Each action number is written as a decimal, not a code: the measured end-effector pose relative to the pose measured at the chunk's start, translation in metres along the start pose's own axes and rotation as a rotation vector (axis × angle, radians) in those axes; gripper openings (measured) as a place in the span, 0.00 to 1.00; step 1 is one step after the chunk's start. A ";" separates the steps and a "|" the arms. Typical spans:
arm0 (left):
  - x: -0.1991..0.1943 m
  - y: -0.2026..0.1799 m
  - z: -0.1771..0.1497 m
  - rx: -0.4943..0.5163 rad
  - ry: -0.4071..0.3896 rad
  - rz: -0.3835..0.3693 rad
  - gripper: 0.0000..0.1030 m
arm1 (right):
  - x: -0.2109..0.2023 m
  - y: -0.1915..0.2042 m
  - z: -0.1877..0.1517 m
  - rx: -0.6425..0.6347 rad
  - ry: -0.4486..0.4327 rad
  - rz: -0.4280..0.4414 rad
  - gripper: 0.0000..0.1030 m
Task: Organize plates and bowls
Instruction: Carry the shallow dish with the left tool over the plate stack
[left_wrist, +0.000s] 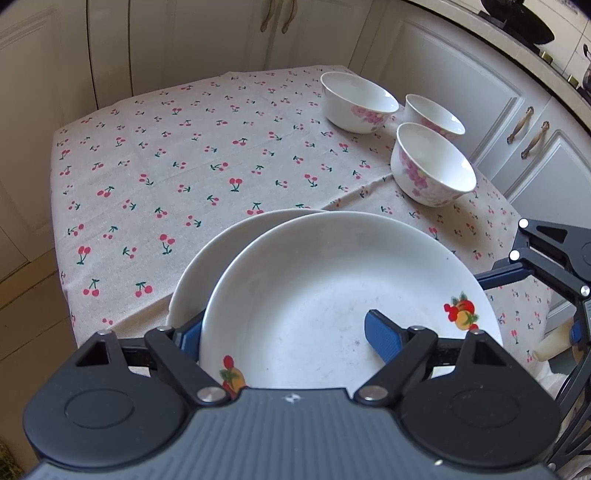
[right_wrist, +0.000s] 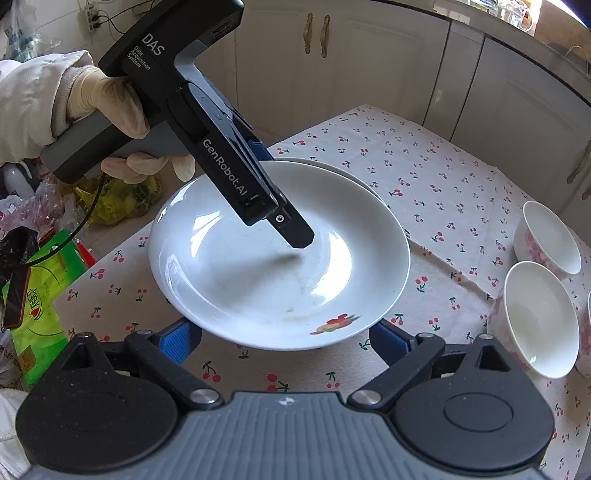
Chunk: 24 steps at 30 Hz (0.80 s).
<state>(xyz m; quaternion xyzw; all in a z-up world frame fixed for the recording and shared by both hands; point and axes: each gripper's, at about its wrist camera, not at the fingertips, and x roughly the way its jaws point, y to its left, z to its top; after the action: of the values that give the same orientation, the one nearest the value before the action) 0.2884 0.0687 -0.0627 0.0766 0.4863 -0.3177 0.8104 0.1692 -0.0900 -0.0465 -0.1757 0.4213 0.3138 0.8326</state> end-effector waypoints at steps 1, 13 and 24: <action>0.000 -0.001 0.000 0.008 0.005 0.006 0.83 | 0.000 0.000 0.000 0.004 -0.001 0.004 0.96; 0.003 -0.007 0.005 0.074 0.052 0.054 0.84 | -0.002 -0.001 0.000 0.016 -0.007 0.013 0.96; 0.003 -0.013 0.007 0.128 0.074 0.091 0.84 | -0.005 0.001 0.000 0.017 -0.018 0.021 0.96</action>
<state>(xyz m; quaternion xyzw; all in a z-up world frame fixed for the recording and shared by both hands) 0.2872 0.0546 -0.0588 0.1621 0.4905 -0.3080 0.7989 0.1658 -0.0911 -0.0425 -0.1612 0.4182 0.3204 0.8345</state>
